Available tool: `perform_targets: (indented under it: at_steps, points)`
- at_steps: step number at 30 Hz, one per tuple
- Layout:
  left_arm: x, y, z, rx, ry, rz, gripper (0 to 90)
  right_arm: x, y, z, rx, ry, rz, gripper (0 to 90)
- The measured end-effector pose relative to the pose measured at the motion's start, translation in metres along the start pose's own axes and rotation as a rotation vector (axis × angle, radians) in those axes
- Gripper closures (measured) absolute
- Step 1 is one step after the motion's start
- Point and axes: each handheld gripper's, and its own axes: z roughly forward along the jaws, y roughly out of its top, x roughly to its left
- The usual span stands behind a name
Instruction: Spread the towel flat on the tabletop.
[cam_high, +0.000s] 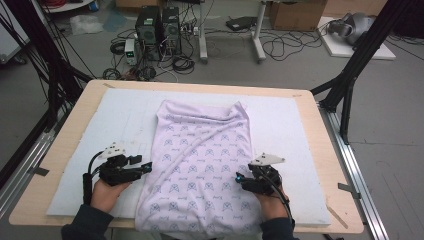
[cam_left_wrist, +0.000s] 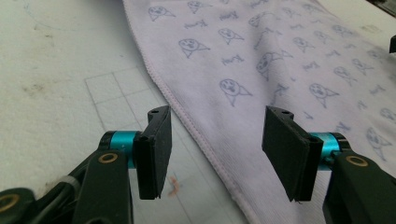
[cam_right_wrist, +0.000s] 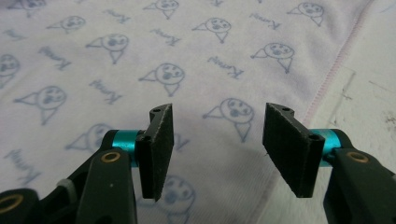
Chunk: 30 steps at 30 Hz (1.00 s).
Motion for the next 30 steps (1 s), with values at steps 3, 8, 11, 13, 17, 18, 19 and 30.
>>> perform_targets:
  at_steps: [3,8,11,13,17,18,19,30]
  points:
    - [0.001,0.004,0.010,0.014,-0.006,0.005,43.5,-0.006,0.005,0.008,0.014,0.011,-0.008,45.7]
    - [-0.006,0.014,0.027,0.058,-0.012,0.060,49.6,-0.010,0.008,0.015,0.038,0.018,-0.028,49.2]
    - [-0.012,0.013,0.037,0.102,0.005,0.108,51.9,-0.012,0.009,0.014,0.048,0.023,-0.041,54.7]
    - [-0.016,0.012,0.040,0.109,0.020,0.156,52.6,-0.014,0.010,0.014,0.059,0.028,-0.040,62.3]
    - [-0.021,0.011,0.040,0.117,0.062,0.228,61.8,-0.014,0.011,0.013,0.067,0.034,-0.053,74.1]
    - [-0.021,0.011,0.039,0.119,0.068,0.234,67.7,-0.014,0.011,0.013,0.068,0.041,-0.059,75.4]
    - [-0.020,0.011,0.039,0.118,0.069,0.226,71.4,-0.013,0.011,0.013,0.068,0.041,-0.055,76.2]
    - [-0.020,0.014,0.032,0.062,0.047,0.158,85.7,-0.015,0.010,0.012,0.062,0.074,-0.034,85.1]
